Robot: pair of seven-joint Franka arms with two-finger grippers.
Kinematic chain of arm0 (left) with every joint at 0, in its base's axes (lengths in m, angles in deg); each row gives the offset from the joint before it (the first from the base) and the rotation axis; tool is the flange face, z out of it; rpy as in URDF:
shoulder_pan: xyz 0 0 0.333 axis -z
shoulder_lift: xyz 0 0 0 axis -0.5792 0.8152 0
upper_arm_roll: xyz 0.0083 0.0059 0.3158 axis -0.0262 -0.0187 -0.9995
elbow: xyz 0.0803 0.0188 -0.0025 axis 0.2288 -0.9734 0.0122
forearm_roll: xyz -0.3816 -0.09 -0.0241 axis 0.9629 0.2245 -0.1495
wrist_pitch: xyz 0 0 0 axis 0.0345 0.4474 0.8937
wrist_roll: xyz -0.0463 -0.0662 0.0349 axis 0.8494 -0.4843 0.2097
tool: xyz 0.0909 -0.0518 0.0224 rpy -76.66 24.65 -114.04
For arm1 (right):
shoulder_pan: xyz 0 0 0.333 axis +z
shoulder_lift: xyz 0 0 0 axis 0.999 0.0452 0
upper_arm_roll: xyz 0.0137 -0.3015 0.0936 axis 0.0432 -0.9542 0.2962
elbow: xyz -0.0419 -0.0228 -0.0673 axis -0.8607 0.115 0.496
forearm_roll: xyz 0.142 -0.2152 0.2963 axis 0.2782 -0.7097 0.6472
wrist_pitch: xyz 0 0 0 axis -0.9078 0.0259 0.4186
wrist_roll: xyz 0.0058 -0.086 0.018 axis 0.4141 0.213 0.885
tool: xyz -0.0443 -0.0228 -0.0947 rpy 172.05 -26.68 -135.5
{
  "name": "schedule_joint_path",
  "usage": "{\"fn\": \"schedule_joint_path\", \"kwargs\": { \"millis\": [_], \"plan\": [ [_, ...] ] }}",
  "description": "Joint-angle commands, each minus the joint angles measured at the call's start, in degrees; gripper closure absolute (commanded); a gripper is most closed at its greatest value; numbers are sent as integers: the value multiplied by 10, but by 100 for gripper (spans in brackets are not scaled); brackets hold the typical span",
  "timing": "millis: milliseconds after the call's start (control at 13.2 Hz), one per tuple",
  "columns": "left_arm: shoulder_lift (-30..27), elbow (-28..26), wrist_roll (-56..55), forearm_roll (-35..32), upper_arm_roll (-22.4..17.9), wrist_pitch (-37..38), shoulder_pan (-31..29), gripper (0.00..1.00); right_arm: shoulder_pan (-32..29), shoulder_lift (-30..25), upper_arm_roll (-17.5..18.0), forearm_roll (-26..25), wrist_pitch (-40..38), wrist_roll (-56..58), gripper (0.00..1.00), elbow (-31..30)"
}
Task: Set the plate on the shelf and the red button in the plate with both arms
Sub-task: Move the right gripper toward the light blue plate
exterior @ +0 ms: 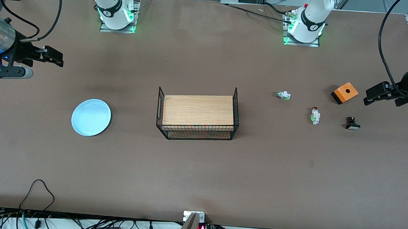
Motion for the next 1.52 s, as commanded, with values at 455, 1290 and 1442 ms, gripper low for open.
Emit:
{"fn": "schedule_joint_path", "kwargs": {
  "millis": [455,1290,1442],
  "plan": [
    [-12,-12,-5,6,7,9,3,0,-6,12,-1,8,-8,-1,0,11],
    [-10,-12,-4,5,25,62,5,0,-98,122,-7,79,65,-10,0,15],
    [-10,-13,-3,-11,25,61,3,0,-97,147,-7,80,70,-11,0,15]
  ]
}}
